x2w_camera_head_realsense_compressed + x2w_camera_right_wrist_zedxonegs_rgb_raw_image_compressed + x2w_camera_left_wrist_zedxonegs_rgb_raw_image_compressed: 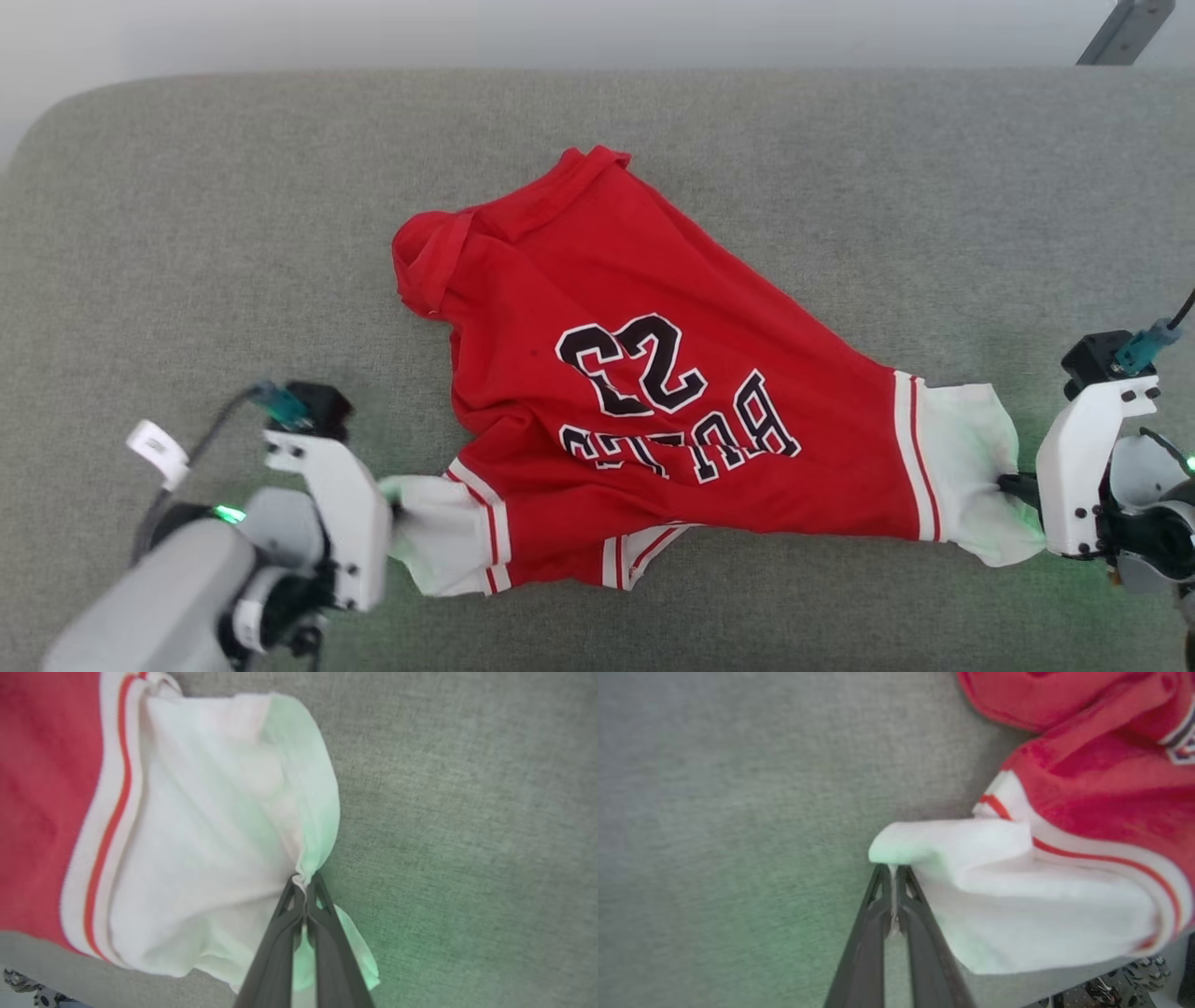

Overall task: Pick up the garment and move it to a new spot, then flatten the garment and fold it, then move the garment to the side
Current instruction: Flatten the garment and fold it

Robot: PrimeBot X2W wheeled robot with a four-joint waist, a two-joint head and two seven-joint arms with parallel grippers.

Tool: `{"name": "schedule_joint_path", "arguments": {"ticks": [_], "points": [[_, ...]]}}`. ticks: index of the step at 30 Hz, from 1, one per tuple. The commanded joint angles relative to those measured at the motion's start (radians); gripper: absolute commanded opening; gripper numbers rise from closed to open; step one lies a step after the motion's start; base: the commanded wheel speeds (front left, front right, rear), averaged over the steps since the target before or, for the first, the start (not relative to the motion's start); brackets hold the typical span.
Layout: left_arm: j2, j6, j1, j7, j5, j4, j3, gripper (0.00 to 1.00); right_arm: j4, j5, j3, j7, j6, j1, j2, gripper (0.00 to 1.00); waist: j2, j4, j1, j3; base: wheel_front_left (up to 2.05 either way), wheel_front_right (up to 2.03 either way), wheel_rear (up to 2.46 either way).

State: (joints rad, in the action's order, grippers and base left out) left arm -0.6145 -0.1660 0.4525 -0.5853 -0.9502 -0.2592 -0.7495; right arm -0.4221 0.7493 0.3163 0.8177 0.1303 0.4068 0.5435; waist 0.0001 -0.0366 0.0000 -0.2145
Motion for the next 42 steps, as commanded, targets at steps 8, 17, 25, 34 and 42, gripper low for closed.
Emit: {"name": "schedule_joint_path", "arguments": {"ticks": [8,17,25,34,42], "points": [[-0.091,-0.009,0.120,-0.045,0.020,0.040,0.049,0.00,0.093,0.061,0.011,-0.026,0.001,0.078,0.009,0.00,-0.0001,0.026,0.0000,0.078,0.00,0.00,0.00],[-0.135,0.020,0.301,-0.082,0.053,0.060,0.093,0.00,0.144,0.038,-0.025,-0.060,0.000,0.209,-0.010,0.00,-0.0001,0.052,0.0000,0.137,0.00,0.00,0.00],[-0.106,0.052,0.487,-0.064,0.088,-0.016,0.118,0.00,0.088,-0.096,-0.041,-0.164,0.000,0.392,-0.084,0.00,-0.0001,0.085,0.0000,0.178,0.00,0.00,0.00],[-0.034,0.088,0.649,0.020,0.130,-0.176,0.132,0.00,-0.058,-0.192,-0.010,-0.292,0.000,0.601,-0.186,0.00,-0.0001,0.110,0.0000,0.195,0.00,0.00,0.00],[0.005,0.125,0.788,0.131,0.161,-0.290,0.153,0.00,-0.198,-0.241,-0.021,-0.383,0.000,0.751,-0.255,0.00,-0.0001,0.116,0.0000,0.200,0.00,0.00,0.00]]}}
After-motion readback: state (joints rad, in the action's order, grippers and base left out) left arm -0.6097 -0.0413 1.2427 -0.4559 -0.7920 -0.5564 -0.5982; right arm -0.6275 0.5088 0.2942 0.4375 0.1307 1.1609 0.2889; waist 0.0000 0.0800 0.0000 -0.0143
